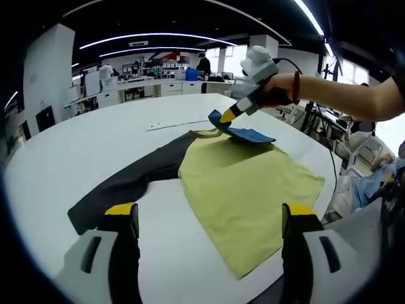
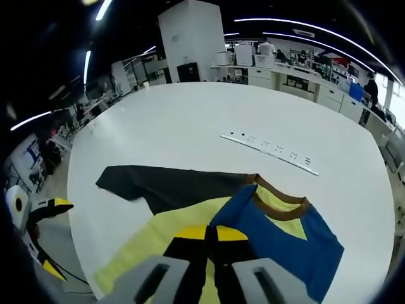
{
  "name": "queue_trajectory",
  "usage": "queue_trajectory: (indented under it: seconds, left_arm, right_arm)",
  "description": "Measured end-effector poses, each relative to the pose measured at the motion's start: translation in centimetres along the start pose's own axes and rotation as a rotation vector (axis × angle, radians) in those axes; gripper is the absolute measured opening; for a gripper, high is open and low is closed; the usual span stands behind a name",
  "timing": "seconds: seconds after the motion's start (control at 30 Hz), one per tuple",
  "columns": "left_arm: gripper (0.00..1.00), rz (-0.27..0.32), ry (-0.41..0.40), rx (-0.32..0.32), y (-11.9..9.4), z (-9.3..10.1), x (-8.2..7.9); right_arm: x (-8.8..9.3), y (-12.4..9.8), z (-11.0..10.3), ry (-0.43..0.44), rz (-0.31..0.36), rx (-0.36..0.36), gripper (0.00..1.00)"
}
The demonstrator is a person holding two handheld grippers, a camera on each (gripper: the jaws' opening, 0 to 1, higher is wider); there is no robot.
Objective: Fold the garment on the visible template until the final outline fits inside the template.
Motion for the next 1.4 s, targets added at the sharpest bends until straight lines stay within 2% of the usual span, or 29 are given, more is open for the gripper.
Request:
queue_trajectory:
  seconds: [0.43,0.63,1.07,1.2,1.3,1.4]
  left_arm:
    - [0.9,-0.007,-0.022,-0.001,0.0,-0.1,0.6]
    - [0.9,-0.009,-0.028,0.003,0.1,0.0,0.7]
    - [0.9,-0.009,-0.038,-0.014,-0.4,-0.3,1.0]
    - [0.9,-0.01,-0.042,-0.021,-0.6,-0.4,1.1]
    - [0.9,-0.006,-0.046,-0.025,-0.7,-0.5,1.1]
    - [0.91,-0.003,-0.045,-0.028,-0.8,-0.5,1.0]
  right_arm:
    - [-0.5,0.6,-3.0,-0.027,0.021,-0.048,0.0]
    - [0.0,1.2,-4.0,-0.056,0.02,-0.069,0.0]
    - [1.8,3.4,-5.2,-0.04,0.021,-0.101,0.0]
    - [2.3,4.4,-6.2,0.005,0.023,-0.143,0.0]
    - [2.4,4.5,-6.8,0.029,0.035,-0.167,0.0]
    - [2.3,4.4,-6.7,0.023,0.042,-0.158,0.01]
Point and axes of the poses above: the point that each gripper's makers call its tool centre point, and the gripper's own axes: y roughly forward along the fingers, z roughly to its right, x roughly out of its underside, the point moved 1 cm from there along -y, roughly backward along the fingers, and after that the axes turned 3 degrees about y, right-handed, at the moved point
